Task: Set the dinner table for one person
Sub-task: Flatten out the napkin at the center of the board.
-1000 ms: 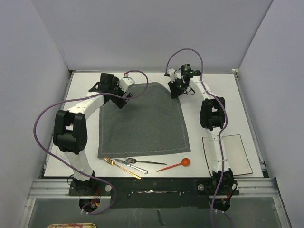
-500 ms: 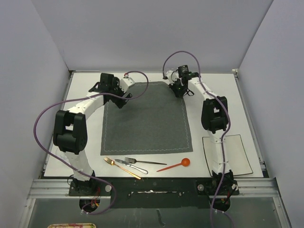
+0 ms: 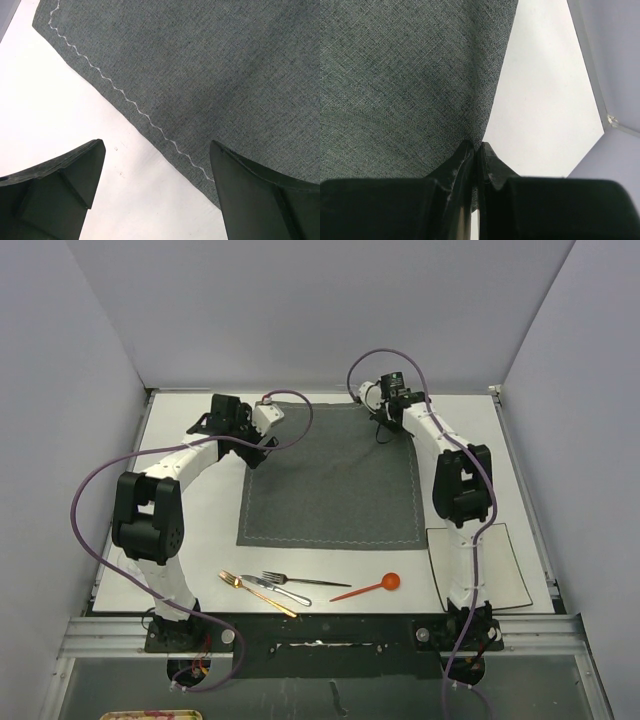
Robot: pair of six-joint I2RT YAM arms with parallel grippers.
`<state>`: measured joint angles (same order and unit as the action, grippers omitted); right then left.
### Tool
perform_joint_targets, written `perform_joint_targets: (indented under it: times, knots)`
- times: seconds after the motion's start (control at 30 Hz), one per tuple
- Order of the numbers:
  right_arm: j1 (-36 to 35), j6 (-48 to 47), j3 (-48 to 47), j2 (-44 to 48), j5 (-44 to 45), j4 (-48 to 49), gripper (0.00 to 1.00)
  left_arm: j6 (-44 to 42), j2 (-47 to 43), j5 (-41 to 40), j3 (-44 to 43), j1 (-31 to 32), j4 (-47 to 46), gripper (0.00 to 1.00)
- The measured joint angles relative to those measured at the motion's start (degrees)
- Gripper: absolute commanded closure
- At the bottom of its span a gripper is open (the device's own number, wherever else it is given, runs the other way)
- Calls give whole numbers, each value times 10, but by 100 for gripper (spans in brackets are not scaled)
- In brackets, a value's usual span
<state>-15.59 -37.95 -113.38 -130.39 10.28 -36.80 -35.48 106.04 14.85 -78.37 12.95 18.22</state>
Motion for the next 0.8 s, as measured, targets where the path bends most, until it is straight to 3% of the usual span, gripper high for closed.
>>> perform_joint_targets:
  times: [0.3, 0.6, 0.8]
  knots:
    - [-46, -17, -1, 0, 24, -24, 98, -10, 0, 2, 8, 0, 2, 15]
    - [-116, 8, -41, -17, -41, -118, 98, -12, 0, 5, 15, 0, 4, 15]
    - [-147, 28, -46, -45, -73, -154, 88, -17, 0, 5, 15, 0, 4, 15]
